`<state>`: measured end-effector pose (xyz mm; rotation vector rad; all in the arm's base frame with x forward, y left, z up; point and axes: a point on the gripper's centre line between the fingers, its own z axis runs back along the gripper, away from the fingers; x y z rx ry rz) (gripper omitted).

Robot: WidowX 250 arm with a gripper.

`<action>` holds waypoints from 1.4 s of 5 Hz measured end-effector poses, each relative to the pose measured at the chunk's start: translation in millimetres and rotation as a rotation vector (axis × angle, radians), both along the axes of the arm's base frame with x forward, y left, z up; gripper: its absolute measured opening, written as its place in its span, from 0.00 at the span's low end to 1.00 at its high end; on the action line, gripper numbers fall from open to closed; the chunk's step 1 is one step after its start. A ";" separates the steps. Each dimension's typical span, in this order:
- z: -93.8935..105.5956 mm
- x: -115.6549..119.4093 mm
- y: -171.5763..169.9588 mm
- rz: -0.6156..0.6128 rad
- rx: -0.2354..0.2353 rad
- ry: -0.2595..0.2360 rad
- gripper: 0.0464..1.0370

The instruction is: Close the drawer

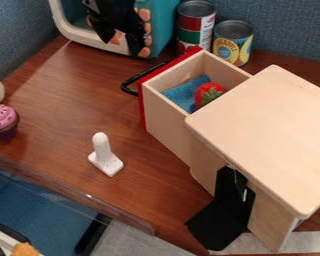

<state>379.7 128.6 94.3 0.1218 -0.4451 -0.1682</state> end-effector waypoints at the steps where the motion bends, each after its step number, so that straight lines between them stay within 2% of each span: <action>1: -1.0 1.7 1.9 -0.239 0.004 0.018 0.96; 2: 0.2 0.7 11.6 -0.366 0.070 0.129 0.96; 3: -4.4 1.1 19.3 -0.365 0.129 0.125 0.96; 4: -27.2 -0.6 18.6 -0.380 0.239 0.097 0.96; 5: -35.4 1.4 16.1 -0.460 0.308 0.054 0.96; 6: -31.3 6.5 23.0 -0.415 0.355 0.029 0.96; 7: -38.8 7.7 13.5 -0.406 0.284 0.087 0.96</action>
